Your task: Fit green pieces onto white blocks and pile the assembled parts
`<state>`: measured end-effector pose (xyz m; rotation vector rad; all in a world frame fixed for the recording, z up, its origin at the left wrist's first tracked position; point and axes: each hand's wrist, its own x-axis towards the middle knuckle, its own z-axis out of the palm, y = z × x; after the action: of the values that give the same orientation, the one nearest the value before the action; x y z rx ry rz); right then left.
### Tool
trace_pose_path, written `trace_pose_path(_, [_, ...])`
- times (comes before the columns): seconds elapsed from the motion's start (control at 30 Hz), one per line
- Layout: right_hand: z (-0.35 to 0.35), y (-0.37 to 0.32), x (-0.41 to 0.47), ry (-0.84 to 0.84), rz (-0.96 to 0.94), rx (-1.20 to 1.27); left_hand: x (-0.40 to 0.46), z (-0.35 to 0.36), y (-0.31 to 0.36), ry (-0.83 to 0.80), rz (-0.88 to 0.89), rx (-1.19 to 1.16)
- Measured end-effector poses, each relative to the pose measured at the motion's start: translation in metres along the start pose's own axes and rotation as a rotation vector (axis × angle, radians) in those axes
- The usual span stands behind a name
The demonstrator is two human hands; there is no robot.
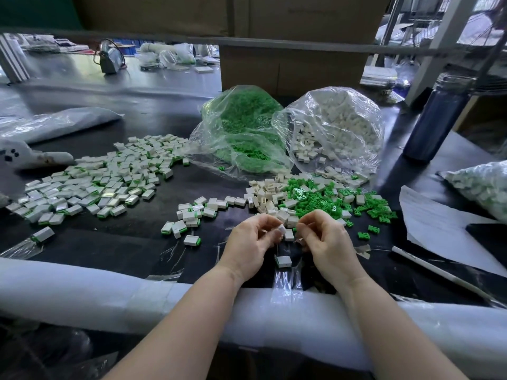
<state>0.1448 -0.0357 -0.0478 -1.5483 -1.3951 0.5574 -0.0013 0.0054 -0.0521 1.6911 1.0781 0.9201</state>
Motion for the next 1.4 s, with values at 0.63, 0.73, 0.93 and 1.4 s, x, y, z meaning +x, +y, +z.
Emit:
trace_pose_path(0.63, [-0.001, 0.0011, 0.0002, -0.048, 0.077, 0.06, -0.003, -0.0022, 0.0036, -0.001, 0.029, -0.14])
trace_pose_path(0.73, [-0.0006, 0.0033, 0.0012, -0.012, 0.075, 0.01, -0.0025, -0.0031, 0.0017, 0.027, 0.029, -0.092])
trace_pose_path(0.93, [-0.0019, -0.0016, -0.0011, -0.019, 0.015, 0.135, -0.0029, -0.0043, 0.0044, 0.036, 0.025, -0.213])
trace_pose_path(1.4, [0.0002, -0.0063, -0.0022, -0.077, -0.013, 0.258, -0.003, -0.0045, 0.0048, -0.081, -0.072, -0.399])
